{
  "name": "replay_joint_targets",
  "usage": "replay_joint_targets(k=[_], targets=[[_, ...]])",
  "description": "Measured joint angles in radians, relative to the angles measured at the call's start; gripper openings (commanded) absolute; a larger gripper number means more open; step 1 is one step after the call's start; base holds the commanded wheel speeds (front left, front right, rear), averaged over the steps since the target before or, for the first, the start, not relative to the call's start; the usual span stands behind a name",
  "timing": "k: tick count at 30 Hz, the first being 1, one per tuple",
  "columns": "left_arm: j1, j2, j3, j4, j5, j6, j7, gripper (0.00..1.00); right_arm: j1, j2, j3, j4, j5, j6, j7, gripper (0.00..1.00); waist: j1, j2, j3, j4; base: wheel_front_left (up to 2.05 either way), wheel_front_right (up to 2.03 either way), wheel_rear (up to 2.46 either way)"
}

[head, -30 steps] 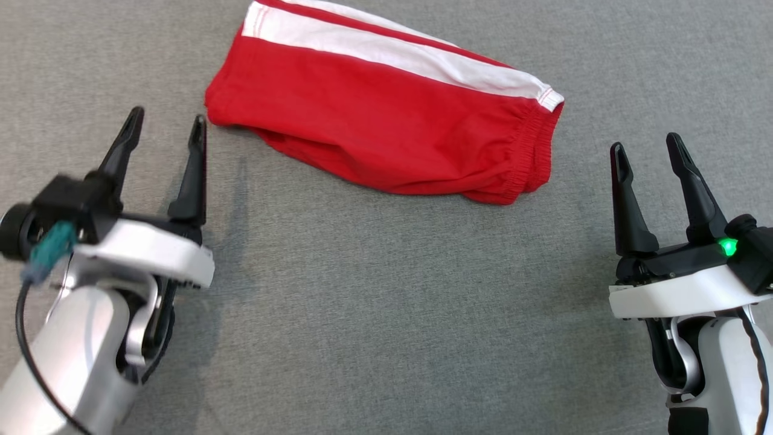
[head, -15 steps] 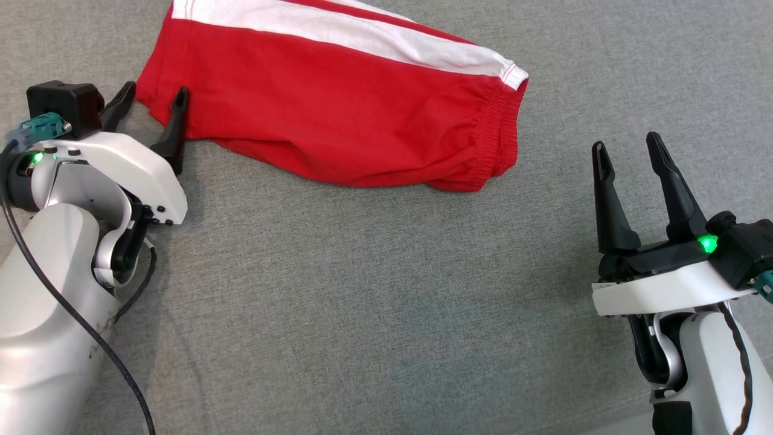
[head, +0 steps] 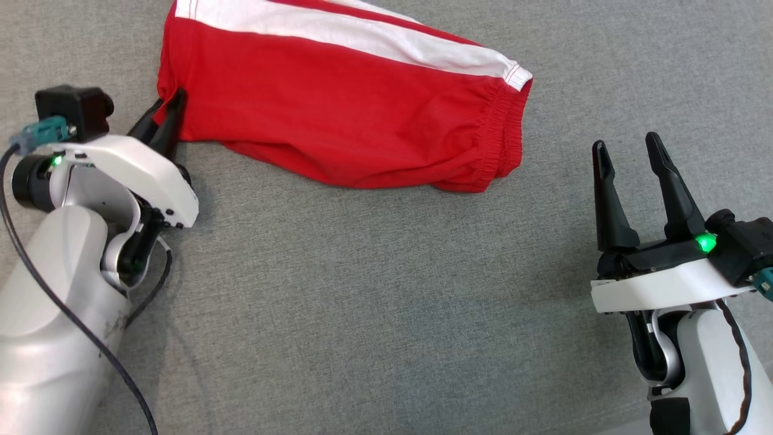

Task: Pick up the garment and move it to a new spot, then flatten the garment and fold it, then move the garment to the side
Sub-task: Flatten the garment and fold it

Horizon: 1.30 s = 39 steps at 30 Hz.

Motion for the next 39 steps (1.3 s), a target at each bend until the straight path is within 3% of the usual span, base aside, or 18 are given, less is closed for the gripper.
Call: replay_joint_targets(k=[8,18,19,20,28,34,39], targets=[[0.207,-0.038,0.049,-0.174,-0.041,0.079,-0.120,0.00,0.025,-0.015,-0.025,0.001,0.000,0.000,0.006,1.00,0.0000,0.0000,-0.024,0.049,0.00,0.00,0.00],[0.395,-0.082,0.050,-0.337,-0.077,0.151,-0.140,0.00,0.060,-0.035,-0.056,-0.031,-0.003,0.000,0.051,1.00,0.0000,0.0000,-0.062,0.120,0.00,0.00,0.00],[0.400,-0.086,0.049,-0.340,-0.077,0.155,-0.149,0.41,0.064,-0.036,-0.060,-0.033,-0.003,0.000,0.057,1.00,0.0000,0.0000,-0.065,0.125,0.00,0.00,0.00],[0.401,-0.087,0.048,-0.339,-0.074,0.157,-0.156,1.00,0.065,-0.036,-0.060,-0.035,-0.003,0.000,0.060,1.00,0.0000,0.0000,-0.069,0.130,0.00,0.00,0.00],[0.397,-0.086,0.081,-0.325,0.038,0.220,-0.302,1.00,0.080,-0.028,-0.069,-0.044,0.007,0.000,0.070,1.00,0.0000,0.0000,-0.109,0.139,0.00,0.00,0.00],[0.406,-0.049,0.109,-0.426,0.192,0.248,-0.320,1.00,0.085,-0.029,-0.064,-0.054,-0.031,0.000,0.082,1.00,0.0000,0.0000,-0.158,0.144,0.00,0.00,0.00],[0.463,-0.032,0.130,-0.465,0.237,0.254,-0.320,1.00,0.107,-0.028,-0.069,-0.058,-0.065,0.000,0.101,1.00,0.0000,0.0000,-0.191,0.150,0.00,0.00,0.00]])
